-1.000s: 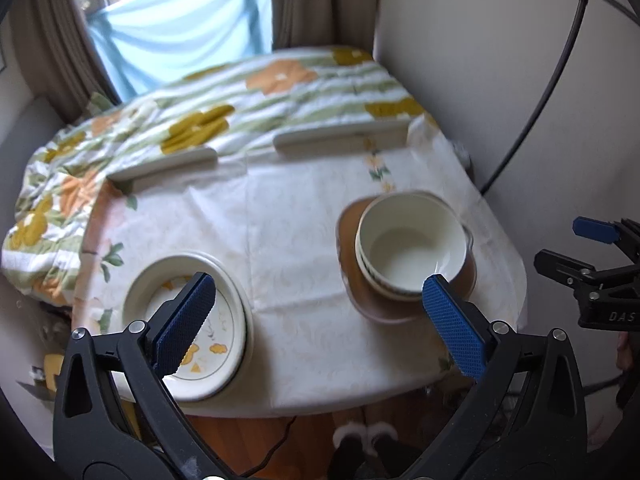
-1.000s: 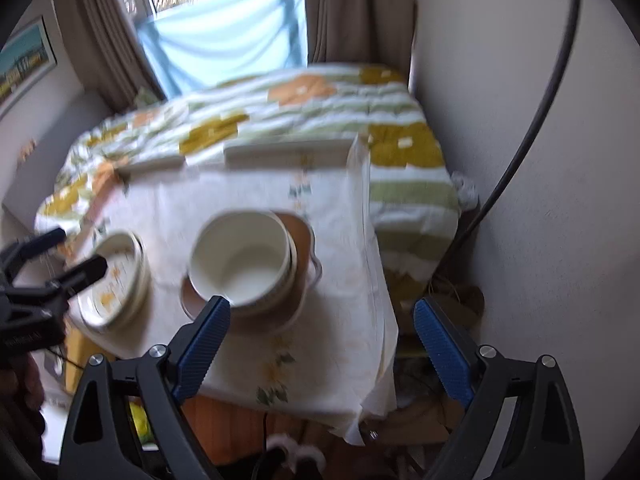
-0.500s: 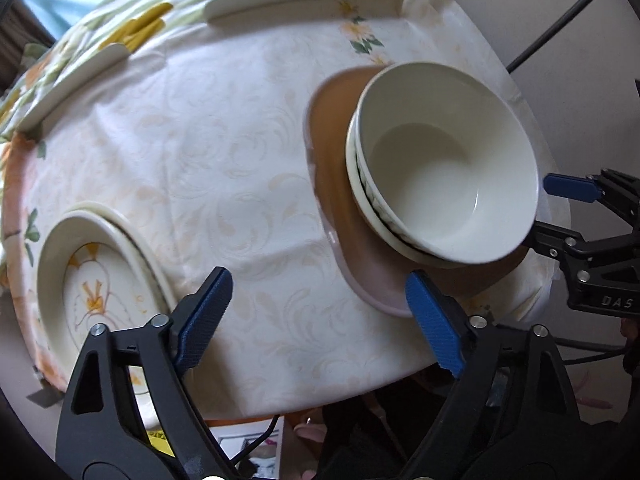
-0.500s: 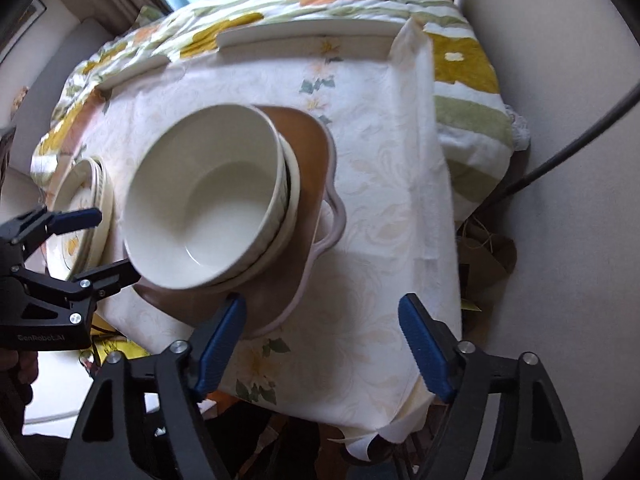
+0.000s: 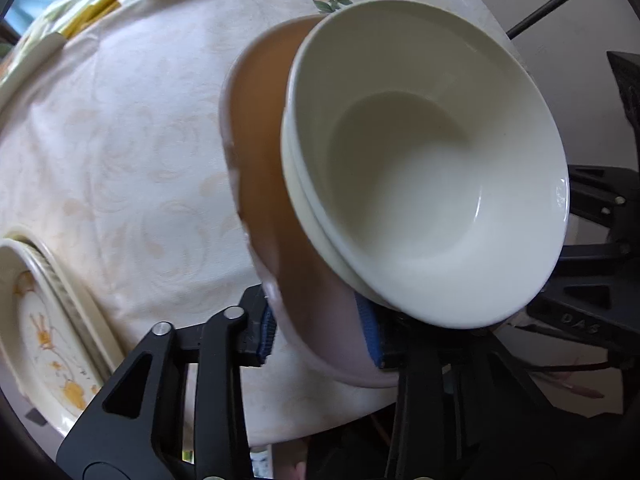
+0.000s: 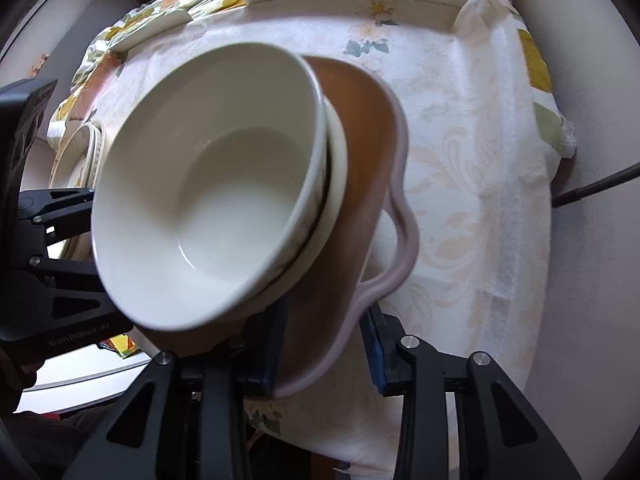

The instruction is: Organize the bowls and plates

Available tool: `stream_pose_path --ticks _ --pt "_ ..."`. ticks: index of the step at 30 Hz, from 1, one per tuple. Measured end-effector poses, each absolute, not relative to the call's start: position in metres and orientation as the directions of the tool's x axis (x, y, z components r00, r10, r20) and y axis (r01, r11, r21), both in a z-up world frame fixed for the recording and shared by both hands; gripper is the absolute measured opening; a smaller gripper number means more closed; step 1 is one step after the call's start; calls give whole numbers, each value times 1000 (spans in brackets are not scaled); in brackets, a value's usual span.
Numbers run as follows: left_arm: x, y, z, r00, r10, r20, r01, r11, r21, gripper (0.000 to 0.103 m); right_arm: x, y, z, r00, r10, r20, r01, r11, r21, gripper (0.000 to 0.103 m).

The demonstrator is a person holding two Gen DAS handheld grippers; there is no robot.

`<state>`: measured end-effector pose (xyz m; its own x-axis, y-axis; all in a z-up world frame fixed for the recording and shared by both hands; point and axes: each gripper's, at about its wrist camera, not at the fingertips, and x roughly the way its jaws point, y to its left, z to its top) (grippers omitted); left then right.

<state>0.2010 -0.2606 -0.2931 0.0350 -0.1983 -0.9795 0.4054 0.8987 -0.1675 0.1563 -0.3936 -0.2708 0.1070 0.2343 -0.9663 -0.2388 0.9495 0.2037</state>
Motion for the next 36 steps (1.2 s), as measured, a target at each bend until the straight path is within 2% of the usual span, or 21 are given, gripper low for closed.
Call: stream_pose_path --ticks 1,5,8,19,26,36 --pt "200 -261 -293 43 -196 -980 409 898 -161 27 156 -392 -273 106 246 -963 -245 946 215 24" --pt "197 -265 -292 75 -210 -975 420 893 -160 19 155 -392 -274 127 282 -951 -245 938 245 23" --pt "192 -272 -291 112 -180 -977 441 890 -113 19 151 -393 -273 145 283 -948 -256 936 241 23" --pt "179 -274 -265 221 -177 -959 419 905 -71 19 143 -397 -255 220 276 -936 -292 934 207 22" --pt "161 -244 -222 303 -161 -939 352 935 -47 19 138 -382 -218 271 283 -920 -372 912 171 23" --pt "138 -153 -177 370 -132 -920 278 960 -26 19 137 -300 -174 311 302 -901 -477 870 127 22"
